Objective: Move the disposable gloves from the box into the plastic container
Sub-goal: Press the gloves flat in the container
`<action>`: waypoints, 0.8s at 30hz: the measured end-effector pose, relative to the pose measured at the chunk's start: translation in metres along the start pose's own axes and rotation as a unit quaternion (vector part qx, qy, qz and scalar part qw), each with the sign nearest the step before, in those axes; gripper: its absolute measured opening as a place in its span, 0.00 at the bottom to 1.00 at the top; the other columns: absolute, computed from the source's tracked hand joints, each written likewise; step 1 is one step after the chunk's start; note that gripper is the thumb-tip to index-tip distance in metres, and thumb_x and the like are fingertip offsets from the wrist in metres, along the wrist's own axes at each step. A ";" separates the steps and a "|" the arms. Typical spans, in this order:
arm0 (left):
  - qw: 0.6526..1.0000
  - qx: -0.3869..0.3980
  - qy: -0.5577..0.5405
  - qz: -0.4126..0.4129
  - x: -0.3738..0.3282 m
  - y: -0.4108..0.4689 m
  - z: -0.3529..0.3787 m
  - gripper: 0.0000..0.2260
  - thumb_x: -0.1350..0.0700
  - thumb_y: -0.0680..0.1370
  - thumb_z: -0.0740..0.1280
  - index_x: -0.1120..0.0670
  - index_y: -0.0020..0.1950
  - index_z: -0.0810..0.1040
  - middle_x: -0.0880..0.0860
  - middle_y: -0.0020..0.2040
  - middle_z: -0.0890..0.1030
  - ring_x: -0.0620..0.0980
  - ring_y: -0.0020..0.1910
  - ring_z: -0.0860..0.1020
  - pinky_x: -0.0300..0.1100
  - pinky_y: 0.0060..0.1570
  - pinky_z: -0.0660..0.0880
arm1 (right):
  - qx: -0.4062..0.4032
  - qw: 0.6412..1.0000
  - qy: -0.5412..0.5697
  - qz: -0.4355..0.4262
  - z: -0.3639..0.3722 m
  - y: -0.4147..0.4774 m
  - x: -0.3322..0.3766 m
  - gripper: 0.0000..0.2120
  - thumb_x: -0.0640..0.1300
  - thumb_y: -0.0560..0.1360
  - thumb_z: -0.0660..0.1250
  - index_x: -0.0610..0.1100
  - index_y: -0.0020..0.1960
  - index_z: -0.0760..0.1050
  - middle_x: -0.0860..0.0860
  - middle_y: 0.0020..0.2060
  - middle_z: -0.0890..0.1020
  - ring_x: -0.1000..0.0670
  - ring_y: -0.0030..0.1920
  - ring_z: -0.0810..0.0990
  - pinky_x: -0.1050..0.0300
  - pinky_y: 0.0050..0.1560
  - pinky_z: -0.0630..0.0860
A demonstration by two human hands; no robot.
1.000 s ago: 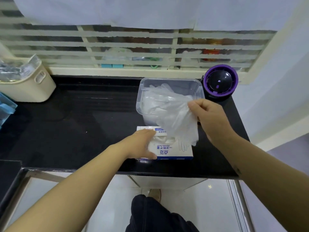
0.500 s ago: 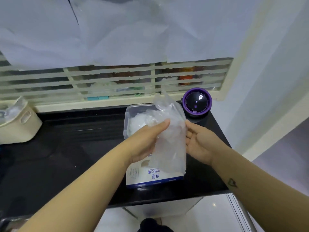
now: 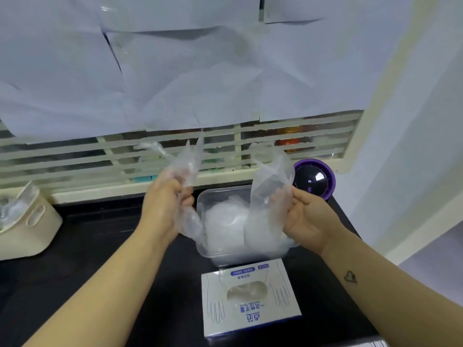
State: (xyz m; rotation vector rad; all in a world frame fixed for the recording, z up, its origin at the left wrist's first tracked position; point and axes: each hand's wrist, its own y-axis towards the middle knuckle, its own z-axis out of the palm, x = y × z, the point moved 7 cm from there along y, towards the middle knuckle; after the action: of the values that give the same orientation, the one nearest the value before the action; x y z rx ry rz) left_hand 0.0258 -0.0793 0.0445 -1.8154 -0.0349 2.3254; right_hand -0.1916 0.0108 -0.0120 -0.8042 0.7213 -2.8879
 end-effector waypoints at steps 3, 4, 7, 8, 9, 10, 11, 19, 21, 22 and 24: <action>0.996 0.020 0.089 0.020 -0.014 0.014 -0.008 0.13 0.65 0.74 0.57 0.54 0.49 0.78 0.49 0.34 0.72 0.44 0.29 0.65 0.36 0.29 0.63 | 0.012 0.999 0.009 0.037 0.008 0.017 -0.010 0.14 0.41 0.81 0.56 0.34 0.57 0.76 0.45 0.35 0.81 0.49 0.33 0.82 0.56 0.37 0.83; 0.988 0.022 0.152 0.002 -0.015 0.019 -0.011 0.08 0.57 0.79 0.59 0.54 0.50 0.78 0.50 0.38 0.74 0.45 0.34 0.69 0.38 0.34 0.66 | 0.019 0.999 -0.010 0.040 0.011 0.024 -0.015 0.11 0.40 0.79 0.59 0.35 0.49 0.78 0.46 0.31 0.80 0.50 0.30 0.80 0.58 0.33 0.81; 0.898 0.104 0.427 -0.004 -0.015 0.024 -0.004 0.33 0.29 0.75 0.47 0.51 0.52 0.81 0.46 0.49 0.78 0.45 0.49 0.76 0.42 0.51 0.67 | 0.050 0.994 -0.087 0.046 0.017 0.043 -0.028 0.10 0.36 0.61 0.75 0.39 0.29 0.73 0.47 0.24 0.74 0.50 0.24 0.75 0.57 0.25 0.76; 0.856 0.132 0.499 0.010 -0.015 0.020 0.004 0.35 0.26 0.69 0.46 0.50 0.45 0.81 0.45 0.44 0.78 0.44 0.44 0.77 0.42 0.48 0.67 | 0.098 0.990 -0.073 0.076 0.028 0.041 -0.038 0.12 0.35 0.61 0.77 0.37 0.30 0.73 0.45 0.26 0.74 0.47 0.26 0.77 0.54 0.28 0.78; 0.821 0.147 0.551 0.020 -0.014 0.016 0.010 0.34 0.24 0.66 0.47 0.51 0.37 0.77 0.46 0.36 0.77 0.45 0.36 0.78 0.41 0.42 0.68 | 0.107 0.988 -0.081 0.076 0.035 0.040 -0.039 0.11 0.35 0.66 0.76 0.34 0.34 0.74 0.42 0.28 0.76 0.44 0.30 0.79 0.50 0.33 0.79; 0.788 0.152 0.597 0.022 -0.011 0.014 0.014 0.33 0.22 0.66 0.49 0.51 0.33 0.72 0.47 0.30 0.74 0.46 0.28 0.76 0.40 0.37 0.68 | 0.098 0.989 -0.080 0.077 0.036 0.042 -0.041 0.10 0.38 0.71 0.72 0.33 0.37 0.75 0.40 0.31 0.78 0.42 0.33 0.81 0.48 0.37 0.80; 0.754 0.156 0.637 0.025 -0.008 0.010 0.022 0.32 0.22 0.66 0.50 0.51 0.34 0.69 0.48 0.28 0.74 0.46 0.23 0.74 0.39 0.33 0.67 | 0.115 0.988 -0.066 0.077 0.039 0.045 -0.044 0.11 0.42 0.73 0.71 0.34 0.39 0.77 0.41 0.32 0.80 0.44 0.34 0.82 0.51 0.38 0.81; 0.846 0.204 0.493 -0.013 0.037 0.023 0.048 0.15 0.33 0.72 0.66 0.42 0.49 0.76 0.41 0.43 0.79 0.37 0.41 0.75 0.36 0.41 0.72 | 0.134 0.983 -0.112 0.059 0.062 0.056 -0.053 0.17 0.43 0.79 0.64 0.30 0.43 0.82 0.37 0.41 0.83 0.45 0.44 0.84 0.55 0.50 0.79; 0.871 0.185 0.455 0.003 0.039 0.030 0.048 0.15 0.37 0.73 0.67 0.48 0.46 0.80 0.47 0.39 0.81 0.41 0.37 0.76 0.37 0.38 0.70 | 0.116 0.989 -0.091 0.026 0.052 0.060 -0.047 0.16 0.38 0.81 0.56 0.37 0.44 0.82 0.40 0.41 0.82 0.43 0.40 0.83 0.50 0.43 0.81; 0.880 0.179 0.440 0.011 0.038 0.031 0.048 0.14 0.39 0.74 0.67 0.49 0.44 0.82 0.47 0.37 0.81 0.41 0.35 0.76 0.36 0.36 0.69 | 0.099 0.993 -0.071 0.006 0.048 0.061 -0.041 0.14 0.38 0.80 0.57 0.38 0.44 0.81 0.41 0.41 0.82 0.44 0.38 0.82 0.50 0.40 0.81; 0.889 0.168 0.426 0.030 0.035 0.034 0.049 0.14 0.45 0.77 0.66 0.53 0.38 0.80 0.43 0.26 0.75 0.39 0.25 0.69 0.31 0.28 0.63 | 0.103 0.993 -0.048 0.012 0.047 0.060 -0.037 0.15 0.41 0.78 0.58 0.37 0.43 0.82 0.40 0.41 0.82 0.43 0.38 0.83 0.49 0.38 0.82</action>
State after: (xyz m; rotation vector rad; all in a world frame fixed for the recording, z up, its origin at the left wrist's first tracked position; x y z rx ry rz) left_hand -0.0346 -0.1018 0.0185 -2.4526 0.5112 1.2535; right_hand -0.1403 -0.0556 -0.0211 -0.8918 0.4110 -2.8197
